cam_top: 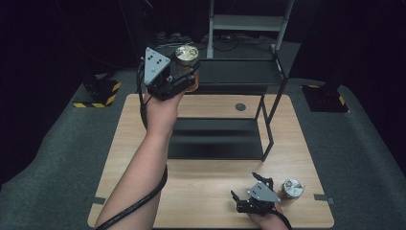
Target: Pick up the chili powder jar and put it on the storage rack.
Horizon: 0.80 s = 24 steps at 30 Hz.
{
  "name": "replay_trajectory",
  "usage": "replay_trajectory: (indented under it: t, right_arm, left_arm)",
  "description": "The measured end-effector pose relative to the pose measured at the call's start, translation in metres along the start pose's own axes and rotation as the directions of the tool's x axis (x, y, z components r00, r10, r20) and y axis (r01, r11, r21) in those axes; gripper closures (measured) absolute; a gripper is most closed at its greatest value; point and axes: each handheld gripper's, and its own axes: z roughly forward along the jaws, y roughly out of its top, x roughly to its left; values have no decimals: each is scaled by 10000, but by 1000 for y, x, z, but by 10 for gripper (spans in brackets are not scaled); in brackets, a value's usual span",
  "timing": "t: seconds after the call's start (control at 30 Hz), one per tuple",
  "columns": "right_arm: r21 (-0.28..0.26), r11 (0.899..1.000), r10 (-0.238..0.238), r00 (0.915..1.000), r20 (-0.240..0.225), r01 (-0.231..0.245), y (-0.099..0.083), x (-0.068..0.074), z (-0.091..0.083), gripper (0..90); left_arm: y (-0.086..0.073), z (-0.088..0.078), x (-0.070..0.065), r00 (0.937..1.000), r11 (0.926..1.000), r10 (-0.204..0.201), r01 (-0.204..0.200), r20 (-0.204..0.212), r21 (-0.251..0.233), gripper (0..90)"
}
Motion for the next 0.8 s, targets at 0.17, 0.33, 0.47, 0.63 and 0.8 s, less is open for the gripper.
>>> replay_trajectory:
  t: [0.17,0.33,0.47,0.63,0.8]
  right_arm:
    - [-29,10000,30,10000,2,-30,-1,0,0,0]
    - [-46,10000,33,10000,8,-33,-1,0,0,0]
    - [-51,10000,48,10000,-2,-48,-1,-1,0,0]
    - [-46,10000,50,10000,-13,-50,-1,-1,0,0]
    - [-58,10000,61,10000,-12,-62,-1,-1,-1,0]
  left_arm:
    - [4,8,2,9999,10000,14,-14,-155,3,343]
    - [5,12,2,9997,10000,-15,15,-237,-19,344]
    - [6,19,2,9993,10000,59,-57,-369,64,344]
    - [5,24,4,9989,9999,22,-17,-472,105,344]
    - [3,31,6,9979,9998,-34,47,-653,202,343]
